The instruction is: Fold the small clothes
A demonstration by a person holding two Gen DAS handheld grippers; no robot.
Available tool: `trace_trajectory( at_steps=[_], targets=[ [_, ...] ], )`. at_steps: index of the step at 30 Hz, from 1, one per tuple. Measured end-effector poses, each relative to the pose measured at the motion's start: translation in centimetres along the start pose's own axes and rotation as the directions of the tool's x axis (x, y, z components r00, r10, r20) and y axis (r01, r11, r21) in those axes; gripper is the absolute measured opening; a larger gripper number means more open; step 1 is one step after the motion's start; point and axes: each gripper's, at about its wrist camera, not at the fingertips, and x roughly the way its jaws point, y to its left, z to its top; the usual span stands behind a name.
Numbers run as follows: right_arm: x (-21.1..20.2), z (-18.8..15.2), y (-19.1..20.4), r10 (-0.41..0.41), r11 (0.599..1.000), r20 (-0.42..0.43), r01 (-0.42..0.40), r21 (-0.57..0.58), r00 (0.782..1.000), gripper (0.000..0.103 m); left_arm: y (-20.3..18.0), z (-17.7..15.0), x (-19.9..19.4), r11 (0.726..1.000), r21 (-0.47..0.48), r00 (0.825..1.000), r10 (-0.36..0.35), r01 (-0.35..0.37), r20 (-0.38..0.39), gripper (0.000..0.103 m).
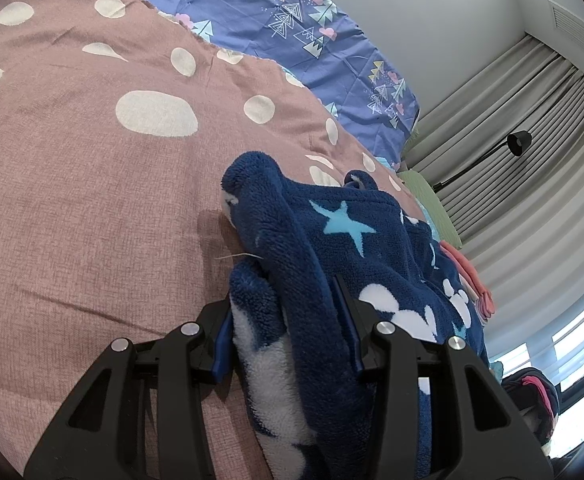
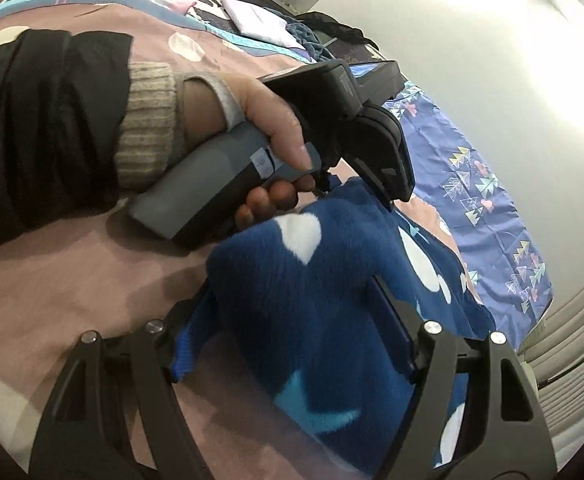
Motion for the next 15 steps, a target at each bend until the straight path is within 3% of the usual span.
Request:
trace_trajectory(
  at_steps=[4,6,8,15],
  targets=[
    [0.4,0.1,0.6,-0.052,0.998,0.023,0.053,-0.021,0.998,0.062,0.0,0.0,0.0,1.0,-0.005,1.0,-0.006,0.006,0.001,0.045],
    [0.2,0.1,1.0,-0.06,0.997,0.042,0.061,-0.037,0.997,0.041,0.0,-0.1,0.0,1.0,-0.006,1.0,-0.008,0.008,0.002,0.045],
    [-0.1,0.0,1.1,-0.054,0.998,0.059,0.056,-0.041,0.997,0.03,0.0,-0.1,0.0,1.0,-0.007,1.0,-0.008,0.009,0.005,0.044],
    [-0.4,-0.2,-0.6,0.005,0.999,0.081,-0.008,0.037,0.997,0.025,0.4,0.0,0.0,0.999,-0.026,1.0,-0.023,0.023,0.016,0.033]
  ],
)
